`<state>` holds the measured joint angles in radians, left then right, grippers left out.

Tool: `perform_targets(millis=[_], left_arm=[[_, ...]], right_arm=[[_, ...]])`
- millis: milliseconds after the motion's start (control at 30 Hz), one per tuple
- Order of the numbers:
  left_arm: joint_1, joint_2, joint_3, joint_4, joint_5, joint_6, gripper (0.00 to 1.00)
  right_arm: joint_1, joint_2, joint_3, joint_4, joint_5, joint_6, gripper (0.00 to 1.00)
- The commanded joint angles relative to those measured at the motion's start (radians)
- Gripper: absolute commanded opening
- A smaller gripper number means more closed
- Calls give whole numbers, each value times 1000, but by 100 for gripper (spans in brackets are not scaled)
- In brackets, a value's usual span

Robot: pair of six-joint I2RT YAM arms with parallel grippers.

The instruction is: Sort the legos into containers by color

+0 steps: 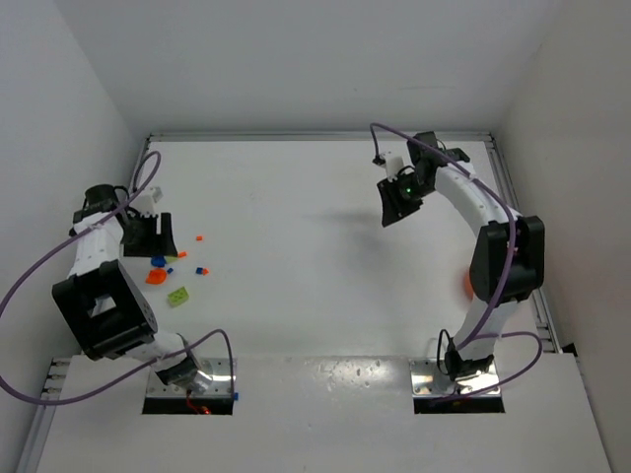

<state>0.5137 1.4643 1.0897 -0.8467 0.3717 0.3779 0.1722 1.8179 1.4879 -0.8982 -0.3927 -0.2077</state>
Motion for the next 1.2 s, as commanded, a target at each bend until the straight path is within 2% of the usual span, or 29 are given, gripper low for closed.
perform_targets(millis=[0,100,200,233,300,333,400,433,467,600,700,933,1167], left_arm=[[-55,-6,-20,113,-37,-121,71],[-76,42,-21,126,-60,-151,67],[-76,42,-21,29,-13,-81,66],[-76,31,-10,-15,2,31,66],[-76,22,-1,-158,13,151,68],[-51,22,9,-205,25,270,68],[-40,39,18,-347,26,393,69],[-28,39,18,-382,26,495,69],[-27,39,-3,-394,7,531,70],[-27,-83,-140,-281,-115,616,73],[-27,-127,-214,-230,-138,674,73],[-27,-157,-267,-100,-139,794,69],[-27,-110,-277,-77,-83,872,69]], right_arm=[[21,0,-31,91,-52,65,33],[41,0,-40,105,-52,65,33],[41,0,-60,105,-41,65,33],[41,0,-70,105,-41,65,33],[41,-9,-84,114,-31,65,33],[41,-9,-93,114,-31,65,33],[41,-9,-103,114,-31,56,33],[41,-9,-103,114,-31,56,33],[50,-9,-115,123,-31,56,33],[50,-9,-135,134,-50,56,33],[50,-9,-144,143,-51,56,33],[50,0,-144,153,-61,56,33],[50,11,-153,162,-71,56,33]])
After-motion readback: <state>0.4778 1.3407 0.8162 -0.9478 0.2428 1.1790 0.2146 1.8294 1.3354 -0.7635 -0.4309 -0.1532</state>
